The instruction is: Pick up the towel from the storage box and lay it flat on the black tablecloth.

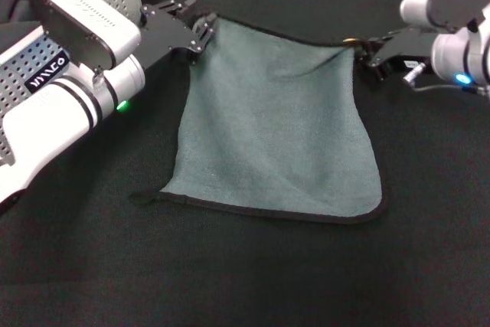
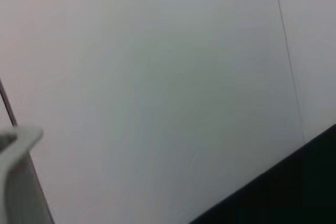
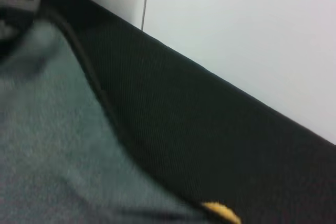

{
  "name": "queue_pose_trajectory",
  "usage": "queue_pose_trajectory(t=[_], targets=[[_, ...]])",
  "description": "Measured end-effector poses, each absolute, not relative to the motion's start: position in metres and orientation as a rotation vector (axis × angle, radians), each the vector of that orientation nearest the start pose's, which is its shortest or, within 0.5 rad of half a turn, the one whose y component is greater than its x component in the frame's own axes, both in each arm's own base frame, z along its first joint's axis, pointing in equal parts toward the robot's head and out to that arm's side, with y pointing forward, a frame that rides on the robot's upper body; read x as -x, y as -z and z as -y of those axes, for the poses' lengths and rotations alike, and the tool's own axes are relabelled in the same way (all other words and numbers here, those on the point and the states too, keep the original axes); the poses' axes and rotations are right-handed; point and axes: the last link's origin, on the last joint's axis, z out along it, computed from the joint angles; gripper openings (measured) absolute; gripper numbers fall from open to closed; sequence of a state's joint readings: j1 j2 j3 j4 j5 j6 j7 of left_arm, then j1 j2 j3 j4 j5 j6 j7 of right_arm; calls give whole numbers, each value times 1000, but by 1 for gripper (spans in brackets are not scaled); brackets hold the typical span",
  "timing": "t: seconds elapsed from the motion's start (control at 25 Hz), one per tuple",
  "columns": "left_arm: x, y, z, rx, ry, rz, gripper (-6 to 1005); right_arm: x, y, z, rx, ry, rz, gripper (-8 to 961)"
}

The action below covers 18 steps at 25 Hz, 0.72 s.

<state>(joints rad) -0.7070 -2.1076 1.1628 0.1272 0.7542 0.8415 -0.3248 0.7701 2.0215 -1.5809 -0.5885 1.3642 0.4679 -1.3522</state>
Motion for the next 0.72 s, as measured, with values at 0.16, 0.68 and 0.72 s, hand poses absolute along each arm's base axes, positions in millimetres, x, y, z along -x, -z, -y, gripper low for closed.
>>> queue_pose_trajectory(t=[0.16, 0.68, 0.72], targets=[[267, 60, -398, 2109, 479, 356, 329, -215, 42, -436, 2378, -148, -532, 170], [262, 37, -342, 2259, 834, 458, 744, -226, -31, -377, 2482, -407, -551, 755], [260, 36, -337, 2288, 861, 460, 818, -222, -33, -364, 2563, -432, -523, 811]])
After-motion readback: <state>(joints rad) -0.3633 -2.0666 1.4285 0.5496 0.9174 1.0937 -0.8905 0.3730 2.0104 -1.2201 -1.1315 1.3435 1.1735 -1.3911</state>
